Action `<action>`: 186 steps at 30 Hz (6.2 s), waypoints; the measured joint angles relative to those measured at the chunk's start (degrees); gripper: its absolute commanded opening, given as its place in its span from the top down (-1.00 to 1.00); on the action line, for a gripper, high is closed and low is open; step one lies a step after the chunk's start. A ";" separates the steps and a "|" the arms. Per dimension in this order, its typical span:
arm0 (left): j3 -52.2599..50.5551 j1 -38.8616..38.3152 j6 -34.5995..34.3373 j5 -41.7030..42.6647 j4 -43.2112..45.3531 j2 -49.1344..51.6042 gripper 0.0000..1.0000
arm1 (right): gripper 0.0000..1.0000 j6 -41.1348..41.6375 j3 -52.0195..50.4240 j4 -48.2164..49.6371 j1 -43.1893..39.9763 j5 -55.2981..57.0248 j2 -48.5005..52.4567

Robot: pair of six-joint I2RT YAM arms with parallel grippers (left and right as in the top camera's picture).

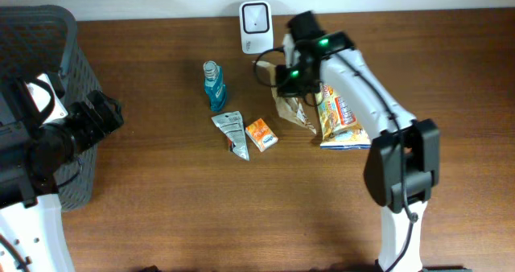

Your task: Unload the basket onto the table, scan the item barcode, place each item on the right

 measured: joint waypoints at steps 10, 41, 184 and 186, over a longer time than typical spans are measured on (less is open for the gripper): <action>0.00 0.00 0.00 0.00 0.00 0.00 -0.98 | 0.70 0.31 -11.65 2.56 -7.82 -21.09 -0.02; -0.02 0.00 0.00 0.00 0.00 0.00 -0.98 | -0.46 -15.98 11.06 -22.67 3.43 13.99 -0.02; -0.02 0.00 0.00 0.00 0.02 0.00 -0.99 | -0.36 -1.42 -4.66 -0.33 4.76 19.12 2.67; -0.02 0.00 0.00 0.00 0.02 0.00 -0.98 | -0.44 -1.38 -6.97 0.76 4.83 19.17 2.69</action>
